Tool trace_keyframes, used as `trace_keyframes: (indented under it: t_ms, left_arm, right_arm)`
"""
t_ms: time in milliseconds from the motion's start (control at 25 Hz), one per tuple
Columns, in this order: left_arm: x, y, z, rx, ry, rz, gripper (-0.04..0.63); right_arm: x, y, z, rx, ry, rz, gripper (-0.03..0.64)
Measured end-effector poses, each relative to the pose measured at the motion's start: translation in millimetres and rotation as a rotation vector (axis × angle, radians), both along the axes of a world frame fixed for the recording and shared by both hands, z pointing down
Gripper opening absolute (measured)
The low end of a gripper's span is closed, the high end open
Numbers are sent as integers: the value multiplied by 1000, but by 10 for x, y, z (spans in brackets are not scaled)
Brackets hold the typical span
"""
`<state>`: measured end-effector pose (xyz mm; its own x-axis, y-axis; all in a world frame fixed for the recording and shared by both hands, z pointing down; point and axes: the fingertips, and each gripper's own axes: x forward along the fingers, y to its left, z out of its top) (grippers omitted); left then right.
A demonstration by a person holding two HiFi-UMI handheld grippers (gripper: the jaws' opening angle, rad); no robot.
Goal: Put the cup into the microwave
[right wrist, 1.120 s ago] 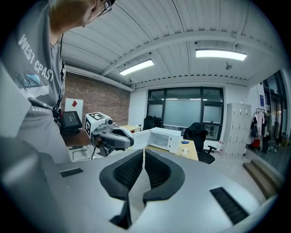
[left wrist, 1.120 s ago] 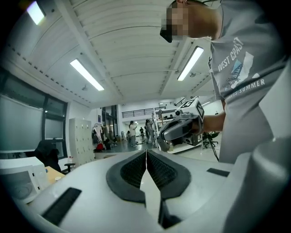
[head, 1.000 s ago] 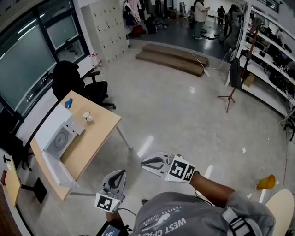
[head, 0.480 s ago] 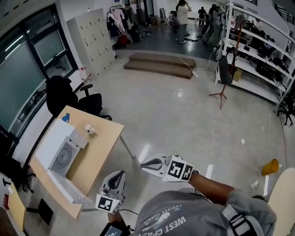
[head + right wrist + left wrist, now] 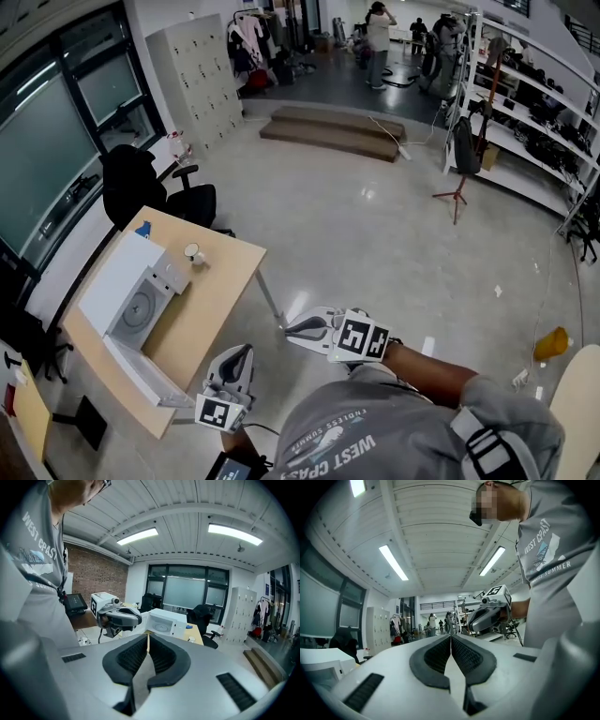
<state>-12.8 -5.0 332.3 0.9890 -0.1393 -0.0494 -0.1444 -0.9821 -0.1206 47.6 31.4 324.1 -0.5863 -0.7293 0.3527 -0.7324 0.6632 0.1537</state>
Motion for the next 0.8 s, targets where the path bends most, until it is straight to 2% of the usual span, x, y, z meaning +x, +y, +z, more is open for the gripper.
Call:
trace_keyframes:
  t_ms: [360,520,720,800]
  left_arm:
    - [-325,-324,127,-28,-4,-113,23]
    - [-391,-577,227,-70,-44,-176,23]
    - [-444,-1034,281,-69,-84,-266,23]
    - [-351,-1278,335,-48,-124,-270,23]
  right_arm:
    - [-252,-418,154,-26,-13,-117,21]
    - [-294,-753,232,-42,-39,-176,21]
    - [-311,-1268,279,-36,-61,-259,21]
    - [-226,-1520,237,-17,-66,-272,21]
